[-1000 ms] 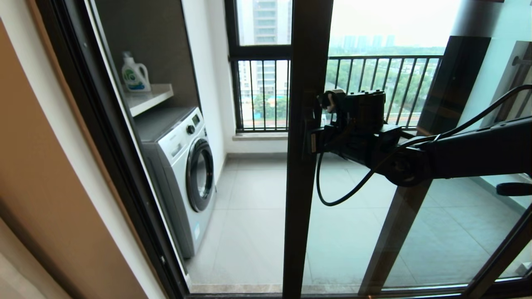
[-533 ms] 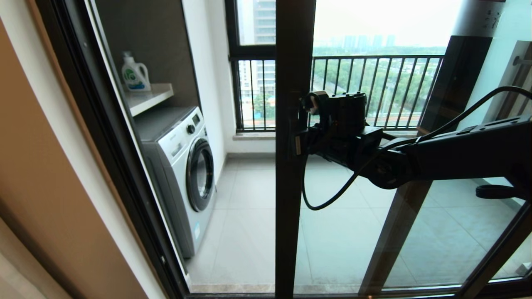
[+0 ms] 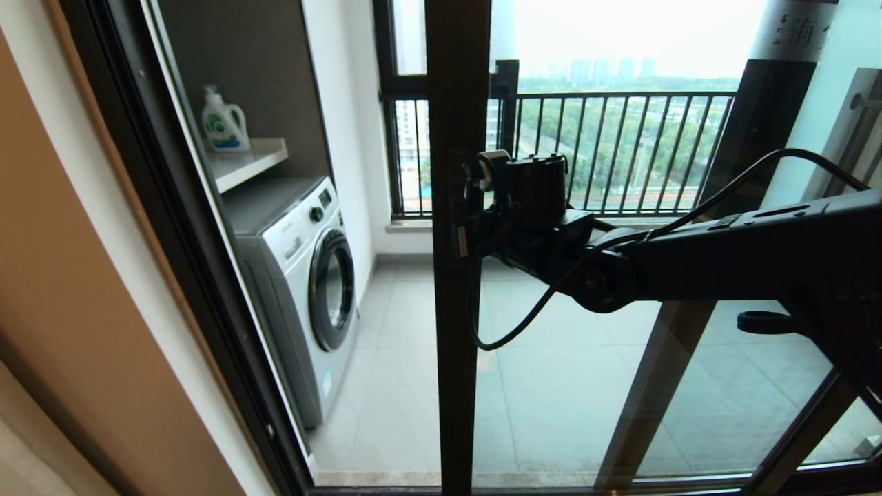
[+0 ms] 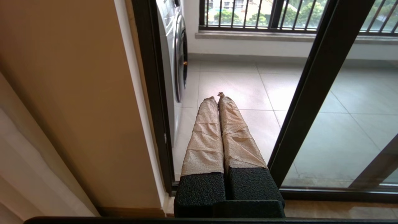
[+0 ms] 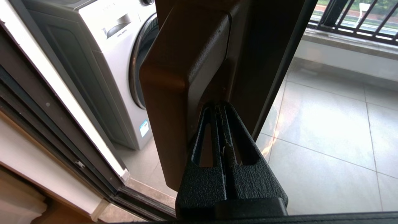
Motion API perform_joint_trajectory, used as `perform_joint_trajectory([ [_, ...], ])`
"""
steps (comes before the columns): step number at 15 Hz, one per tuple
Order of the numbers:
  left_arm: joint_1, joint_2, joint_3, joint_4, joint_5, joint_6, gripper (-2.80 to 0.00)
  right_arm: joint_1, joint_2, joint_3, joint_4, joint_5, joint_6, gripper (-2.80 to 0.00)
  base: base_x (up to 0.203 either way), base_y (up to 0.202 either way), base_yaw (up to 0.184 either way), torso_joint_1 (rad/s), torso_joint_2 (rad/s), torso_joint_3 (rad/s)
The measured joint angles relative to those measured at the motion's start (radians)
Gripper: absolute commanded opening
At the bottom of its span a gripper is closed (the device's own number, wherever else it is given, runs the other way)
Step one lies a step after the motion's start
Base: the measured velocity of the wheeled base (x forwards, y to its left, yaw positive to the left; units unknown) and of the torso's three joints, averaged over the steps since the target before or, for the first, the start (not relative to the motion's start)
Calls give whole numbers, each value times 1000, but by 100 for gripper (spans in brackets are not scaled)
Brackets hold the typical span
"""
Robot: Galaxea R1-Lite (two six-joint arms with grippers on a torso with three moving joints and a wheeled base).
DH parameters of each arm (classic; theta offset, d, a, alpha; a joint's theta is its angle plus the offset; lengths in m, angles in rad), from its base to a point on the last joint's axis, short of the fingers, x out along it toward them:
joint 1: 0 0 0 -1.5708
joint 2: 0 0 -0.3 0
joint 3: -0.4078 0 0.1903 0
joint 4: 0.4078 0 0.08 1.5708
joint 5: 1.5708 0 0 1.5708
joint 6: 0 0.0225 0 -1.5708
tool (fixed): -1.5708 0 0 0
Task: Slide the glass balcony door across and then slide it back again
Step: Close the slid door
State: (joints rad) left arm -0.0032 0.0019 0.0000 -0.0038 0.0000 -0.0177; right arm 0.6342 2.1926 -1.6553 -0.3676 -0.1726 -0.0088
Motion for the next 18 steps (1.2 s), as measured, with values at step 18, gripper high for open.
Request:
perform_joint_trajectory([
  [18, 0, 0, 0, 0, 0, 0, -280, 118, 190, -291, 119, -26, 2, -280, 0, 0, 0, 0, 0, 0],
])
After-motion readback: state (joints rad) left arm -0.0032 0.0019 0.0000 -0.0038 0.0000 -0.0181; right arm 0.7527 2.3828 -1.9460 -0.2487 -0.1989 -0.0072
